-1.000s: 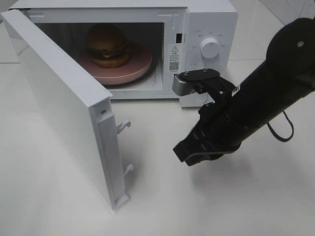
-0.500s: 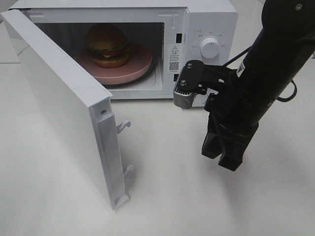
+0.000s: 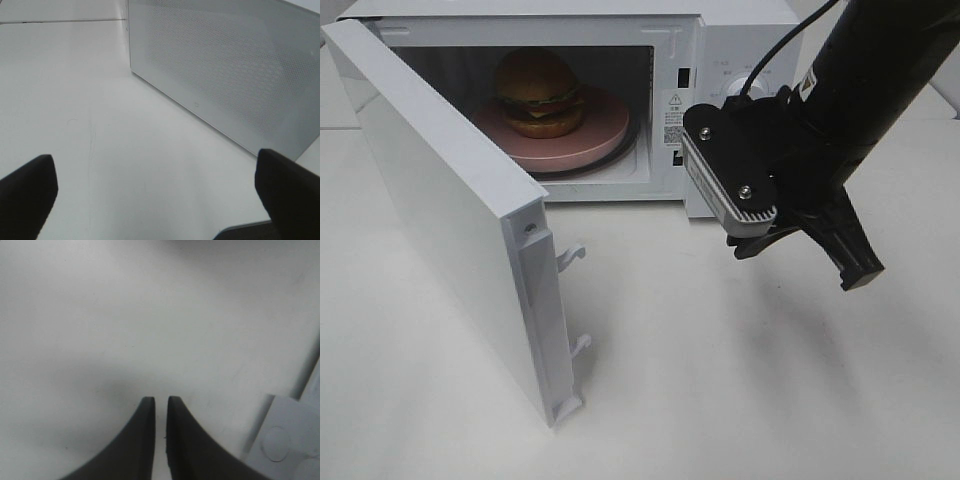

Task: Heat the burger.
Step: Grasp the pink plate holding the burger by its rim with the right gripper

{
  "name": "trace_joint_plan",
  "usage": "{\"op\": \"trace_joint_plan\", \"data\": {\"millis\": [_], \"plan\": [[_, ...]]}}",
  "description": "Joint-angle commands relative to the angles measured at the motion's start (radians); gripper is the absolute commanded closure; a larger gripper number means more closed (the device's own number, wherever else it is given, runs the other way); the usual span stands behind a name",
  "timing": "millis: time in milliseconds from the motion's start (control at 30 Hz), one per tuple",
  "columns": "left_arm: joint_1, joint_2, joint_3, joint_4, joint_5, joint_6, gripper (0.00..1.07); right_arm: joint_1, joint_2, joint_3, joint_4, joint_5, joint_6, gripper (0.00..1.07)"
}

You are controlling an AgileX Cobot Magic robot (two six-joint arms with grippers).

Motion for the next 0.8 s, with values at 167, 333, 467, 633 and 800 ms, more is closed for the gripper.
{"op": "trace_joint_plan", "data": {"millis": [167, 333, 467, 633, 800], "plan": [[0.002, -0.019, 0.003, -0.001, -0.014, -0.007, 0.06, -0.001, -0.008, -0.006, -0.063, -0.075, -0.098, 0.68], [0.002, -0.019, 0.003, -0.001, -0.014, -0.007, 0.06, -0.001, -0.008, -0.006, -0.077, -0.106, -0.071, 0.39], [0.002, -0.019, 0.003, -0.001, -0.014, -0.007, 0.06, 0.006, -0.008, -0.006, -0.050, -0.152, 0.002, 0.24], [0.002, -0.019, 0.003, -0.001, -0.014, -0.007, 0.06, 0.034, -0.005, -0.006, -0.070, -0.248, 0.046, 0.20], [0.002, -0.019, 0.003, -0.001, -0.014, -0.007, 0.06, 0.034, 0.035, -0.029, -0.097, -0.268, 0.076, 0.20]]}}
